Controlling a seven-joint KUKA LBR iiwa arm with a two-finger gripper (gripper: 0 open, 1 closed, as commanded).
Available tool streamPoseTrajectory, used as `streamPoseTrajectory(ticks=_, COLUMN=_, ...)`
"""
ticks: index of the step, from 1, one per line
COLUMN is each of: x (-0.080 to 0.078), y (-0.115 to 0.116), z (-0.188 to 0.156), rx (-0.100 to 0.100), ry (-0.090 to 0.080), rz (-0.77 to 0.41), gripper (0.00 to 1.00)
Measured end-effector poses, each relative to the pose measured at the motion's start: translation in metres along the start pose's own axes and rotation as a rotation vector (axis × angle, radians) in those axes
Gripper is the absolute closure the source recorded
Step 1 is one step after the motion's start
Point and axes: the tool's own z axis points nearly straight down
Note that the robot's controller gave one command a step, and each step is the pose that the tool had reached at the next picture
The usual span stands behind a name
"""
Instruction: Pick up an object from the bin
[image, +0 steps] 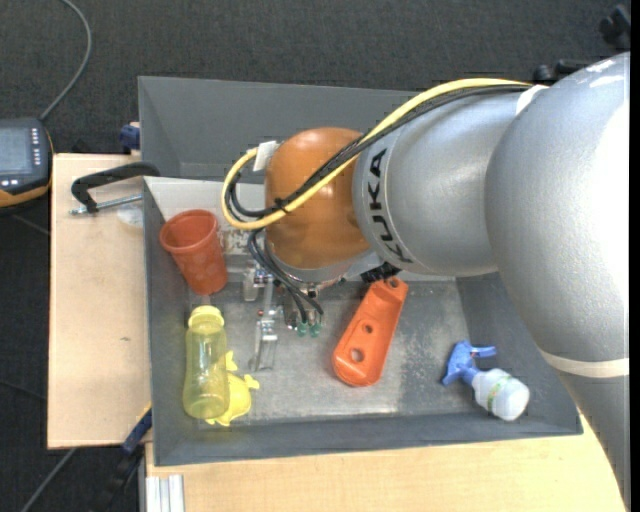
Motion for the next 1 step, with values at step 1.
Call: streamPoseTrajectory(ticks=1, x=-0.0022, y=-0.0007, z=-0.0048, rx=-0.002, ry=-0.008, rz=0.002, gripper=0.00)
